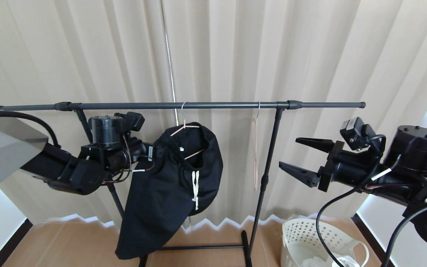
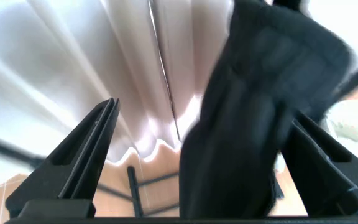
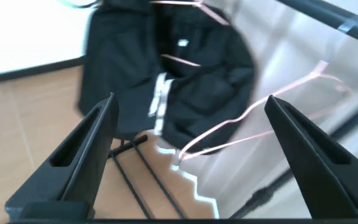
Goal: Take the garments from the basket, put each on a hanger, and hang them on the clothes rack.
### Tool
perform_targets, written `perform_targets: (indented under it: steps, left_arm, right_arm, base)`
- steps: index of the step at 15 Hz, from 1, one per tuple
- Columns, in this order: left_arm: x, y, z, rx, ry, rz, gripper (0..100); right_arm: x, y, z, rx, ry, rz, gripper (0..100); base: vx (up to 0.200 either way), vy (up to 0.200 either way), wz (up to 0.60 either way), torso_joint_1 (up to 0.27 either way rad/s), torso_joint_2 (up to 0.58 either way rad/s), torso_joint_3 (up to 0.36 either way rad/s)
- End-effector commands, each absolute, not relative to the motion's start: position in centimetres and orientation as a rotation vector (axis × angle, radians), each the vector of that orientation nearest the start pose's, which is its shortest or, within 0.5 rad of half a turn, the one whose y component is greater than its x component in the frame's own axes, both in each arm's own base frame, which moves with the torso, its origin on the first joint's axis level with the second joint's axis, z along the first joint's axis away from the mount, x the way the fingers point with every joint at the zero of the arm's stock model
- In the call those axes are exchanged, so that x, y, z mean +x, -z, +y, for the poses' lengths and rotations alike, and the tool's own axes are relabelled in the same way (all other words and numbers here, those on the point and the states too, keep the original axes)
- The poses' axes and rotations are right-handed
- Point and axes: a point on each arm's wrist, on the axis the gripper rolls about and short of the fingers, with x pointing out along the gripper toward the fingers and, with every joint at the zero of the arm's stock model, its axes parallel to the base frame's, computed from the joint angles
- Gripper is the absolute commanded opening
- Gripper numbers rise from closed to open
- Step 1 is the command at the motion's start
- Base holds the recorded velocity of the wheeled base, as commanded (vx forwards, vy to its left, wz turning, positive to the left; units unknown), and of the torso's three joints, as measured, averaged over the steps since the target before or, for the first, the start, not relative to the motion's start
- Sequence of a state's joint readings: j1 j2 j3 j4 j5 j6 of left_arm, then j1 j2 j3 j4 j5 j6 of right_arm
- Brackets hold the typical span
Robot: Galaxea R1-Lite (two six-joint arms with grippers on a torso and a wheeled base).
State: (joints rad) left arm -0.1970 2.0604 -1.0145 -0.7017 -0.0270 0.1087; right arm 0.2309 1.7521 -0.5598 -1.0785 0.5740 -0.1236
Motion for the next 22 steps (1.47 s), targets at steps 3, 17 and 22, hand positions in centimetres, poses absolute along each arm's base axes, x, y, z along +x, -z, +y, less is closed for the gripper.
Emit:
perform_targets:
  steps: [3,17,22]
  left_arm:
    - [30.2,-14.2,-6.4,0.136,0.345,0.34,100]
    - [7.7,-14.0,-1.9,0.036,0.344,0.112,100]
    - [1.9,-10.6,-0.9,0.008,0.426,0.162,100]
  right_arm:
    - [20.9,-19.5,6.9,-0.017,-0.556,0.126,100]
    - [4.9,-12.6,1.7,-0.116,-0.303,0.216,100]
    - [0.4,-8.9,0.0,-0.13,-0.284,0.228,100]
  base:
    - [0.0,0.0,0.0,0.0,0.0,0.0]
    - [0.0,0.0,0.0,0.0,0.0,0.0]
    - [0.0,0.0,0.0,0.0,0.0,0.0]
